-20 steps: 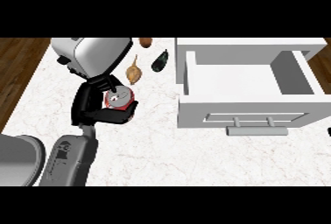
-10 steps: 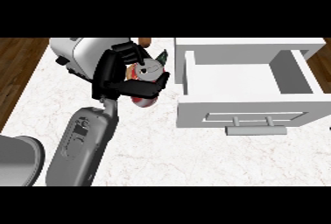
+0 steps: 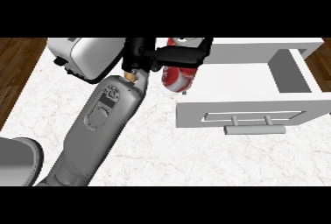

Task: Pick up the can, place it into the drawer and close the drawer

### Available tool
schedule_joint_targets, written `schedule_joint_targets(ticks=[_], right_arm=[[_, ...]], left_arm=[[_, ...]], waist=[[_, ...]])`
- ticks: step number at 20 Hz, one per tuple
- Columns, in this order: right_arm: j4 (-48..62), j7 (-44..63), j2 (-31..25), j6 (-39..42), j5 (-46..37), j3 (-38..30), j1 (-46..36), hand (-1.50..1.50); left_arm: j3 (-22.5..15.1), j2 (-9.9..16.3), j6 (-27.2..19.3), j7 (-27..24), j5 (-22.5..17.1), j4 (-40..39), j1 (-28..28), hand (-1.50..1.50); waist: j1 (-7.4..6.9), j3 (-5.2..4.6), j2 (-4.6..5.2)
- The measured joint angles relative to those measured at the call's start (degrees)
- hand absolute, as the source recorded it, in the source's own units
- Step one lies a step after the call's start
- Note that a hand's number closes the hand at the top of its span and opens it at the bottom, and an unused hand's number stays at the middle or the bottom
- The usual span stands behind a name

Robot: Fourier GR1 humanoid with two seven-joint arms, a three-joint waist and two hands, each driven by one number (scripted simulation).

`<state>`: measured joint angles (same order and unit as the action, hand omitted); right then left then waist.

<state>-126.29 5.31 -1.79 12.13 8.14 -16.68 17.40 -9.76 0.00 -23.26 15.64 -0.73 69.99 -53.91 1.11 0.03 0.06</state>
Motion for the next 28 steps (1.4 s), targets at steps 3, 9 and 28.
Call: schedule_joint_targets(ticks=[3,9,28], right_arm=[[0.4,0.4,-0.2,0.2,-0.1,0.0,-0.5,-1.5],[0.9,0.7,0.4,-0.5,-1.8,1.0,-1.7,-1.5],[1.4,2.1,-0.3,-0.3,-2.1,1.7,-4.6,-1.5]], left_arm=[[-2.0,0.0,-3.0,0.6,-1.7,-3.7,-4.5,1.5],[-2.8,0.0,-5.5,0.5,-4.9,-12.7,-13.8,1.5],[-9.7,0.0,-9.0,-8.0,-18.6,-39.0,-30.3,1.5]], waist=[[0.12,-0.01,0.02],[0.34,0.0,0.11],[2.87,0.1,0.82]])
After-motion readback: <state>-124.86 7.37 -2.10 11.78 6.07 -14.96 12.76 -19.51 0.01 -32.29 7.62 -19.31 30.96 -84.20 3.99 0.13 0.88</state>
